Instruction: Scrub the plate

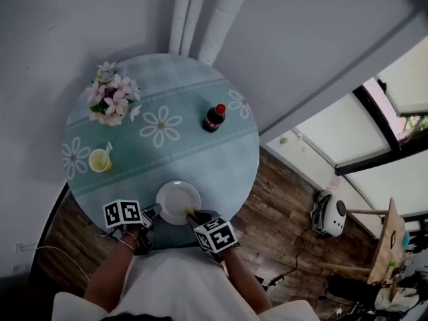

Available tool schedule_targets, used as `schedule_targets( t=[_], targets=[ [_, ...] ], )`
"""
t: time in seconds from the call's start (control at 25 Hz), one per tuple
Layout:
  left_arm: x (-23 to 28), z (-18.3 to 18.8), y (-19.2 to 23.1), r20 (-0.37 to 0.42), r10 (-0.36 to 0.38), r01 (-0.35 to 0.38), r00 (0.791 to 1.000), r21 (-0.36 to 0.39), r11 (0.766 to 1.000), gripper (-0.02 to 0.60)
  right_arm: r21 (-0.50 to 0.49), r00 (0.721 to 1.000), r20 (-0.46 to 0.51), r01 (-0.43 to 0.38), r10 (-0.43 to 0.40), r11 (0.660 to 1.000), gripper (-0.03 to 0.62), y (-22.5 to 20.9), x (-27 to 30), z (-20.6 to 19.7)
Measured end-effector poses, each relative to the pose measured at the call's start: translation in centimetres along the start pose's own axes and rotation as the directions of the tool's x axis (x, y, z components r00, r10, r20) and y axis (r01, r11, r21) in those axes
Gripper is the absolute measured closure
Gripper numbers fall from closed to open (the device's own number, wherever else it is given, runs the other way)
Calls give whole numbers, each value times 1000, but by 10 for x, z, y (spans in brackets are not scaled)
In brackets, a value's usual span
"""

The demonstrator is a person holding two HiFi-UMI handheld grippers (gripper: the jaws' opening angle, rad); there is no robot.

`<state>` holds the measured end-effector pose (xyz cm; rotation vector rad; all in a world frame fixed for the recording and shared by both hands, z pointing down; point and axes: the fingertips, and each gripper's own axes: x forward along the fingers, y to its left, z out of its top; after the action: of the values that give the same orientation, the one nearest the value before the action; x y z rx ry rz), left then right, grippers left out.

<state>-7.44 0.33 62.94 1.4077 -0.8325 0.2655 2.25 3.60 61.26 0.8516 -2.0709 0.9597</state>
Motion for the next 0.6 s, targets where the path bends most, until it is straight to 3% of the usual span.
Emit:
schedule_targets(
  t=[0.6],
  targets=[
    [0, -1, 0, 8, -14, 14, 1000, 0, 1000, 546, 65, 990, 96, 94, -100, 994, 530, -36, 1, 30]
  ],
)
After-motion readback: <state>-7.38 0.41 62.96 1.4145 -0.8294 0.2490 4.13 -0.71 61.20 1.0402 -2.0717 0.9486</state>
